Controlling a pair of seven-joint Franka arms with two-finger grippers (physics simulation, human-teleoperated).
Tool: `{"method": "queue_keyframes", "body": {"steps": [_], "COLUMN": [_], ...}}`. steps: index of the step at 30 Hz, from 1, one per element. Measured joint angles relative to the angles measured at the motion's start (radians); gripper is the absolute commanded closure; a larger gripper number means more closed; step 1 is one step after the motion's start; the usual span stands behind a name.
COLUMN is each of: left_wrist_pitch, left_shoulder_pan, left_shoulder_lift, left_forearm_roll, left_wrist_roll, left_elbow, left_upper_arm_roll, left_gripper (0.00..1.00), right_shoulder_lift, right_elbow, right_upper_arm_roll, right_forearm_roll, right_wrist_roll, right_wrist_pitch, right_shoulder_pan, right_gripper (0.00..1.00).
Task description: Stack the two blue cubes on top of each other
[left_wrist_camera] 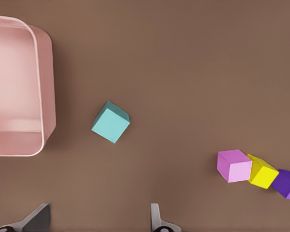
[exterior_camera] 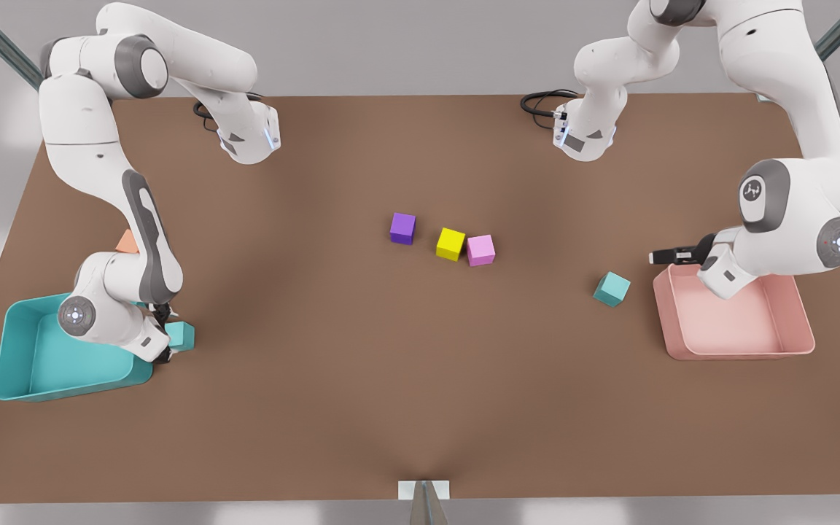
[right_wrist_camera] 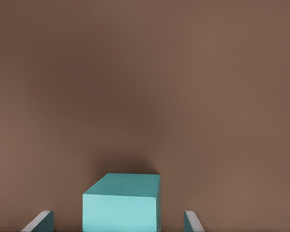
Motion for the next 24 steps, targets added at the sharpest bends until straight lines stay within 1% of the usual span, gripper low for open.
{"method": "queue_keyframes", "body": {"steps": [10, 13, 17, 24], "left_wrist_pitch": [0.006, 0.009, 0.014, 0.002], "left_shoulder_pan": [-0.001, 0.005, 0.01, 0.014], "left_shoulder_lift": [0.007, 0.011, 0.023, 0.033], "left_forearm_roll": [0.024, 0.024, 0.023, 0.023], "left_wrist_roll": [0.0, 0.0, 0.001, -0.002], "left_elbow": [0.002, 0.014, 0.068, 0.074], "left_upper_arm_roll": [-0.017, -0.015, -0.017, -0.017], "left_gripper": [0.0, 0.0, 0.0, 0.0], "right_shoulder_lift": [0.021, 0.023, 0.036, 0.072], "right_elbow": [0.0, 0.0, 0.0, -0.001], "right_upper_arm_roll": [-0.014, -0.014, -0.015, -0.025], "right_forearm_roll": [-0.002, -0.002, -0.001, 0.0], "right_wrist_roll": [-0.038, -0.045, -0.052, -0.058], "right_wrist_pitch": [0.021, 0.028, 0.035, 0.061], "right_shoulder_pan": [0.0, 0.0, 0.0, 0.0], "right_gripper": [0.0, 0.0, 0.0, 0.0]}}
